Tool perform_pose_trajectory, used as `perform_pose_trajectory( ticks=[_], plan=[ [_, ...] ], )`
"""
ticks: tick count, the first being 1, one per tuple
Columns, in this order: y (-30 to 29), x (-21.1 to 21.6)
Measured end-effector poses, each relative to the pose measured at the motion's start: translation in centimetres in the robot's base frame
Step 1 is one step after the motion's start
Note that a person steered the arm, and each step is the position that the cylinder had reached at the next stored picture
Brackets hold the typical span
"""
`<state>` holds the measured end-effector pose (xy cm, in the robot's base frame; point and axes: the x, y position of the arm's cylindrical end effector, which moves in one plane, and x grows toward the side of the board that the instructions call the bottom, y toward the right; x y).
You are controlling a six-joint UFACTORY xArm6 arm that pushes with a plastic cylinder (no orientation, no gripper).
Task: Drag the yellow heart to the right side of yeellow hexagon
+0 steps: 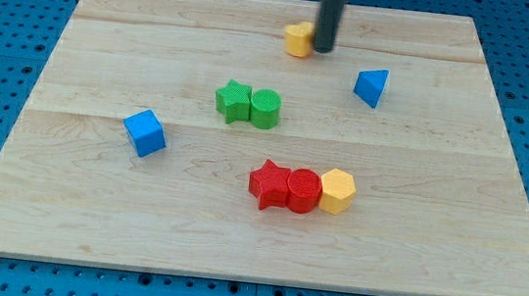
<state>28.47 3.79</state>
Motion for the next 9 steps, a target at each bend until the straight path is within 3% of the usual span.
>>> perform_pose_trajectory(
  ticks=[2,3,4,6,8,9],
  plan=[
    [-0.9,-2.7],
    [-3.6,-5.8],
    [-8.5,-6.1],
    [-9.4,0.0],
    [-9.4,-0.6],
    [-9.0,3.4]
  ],
)
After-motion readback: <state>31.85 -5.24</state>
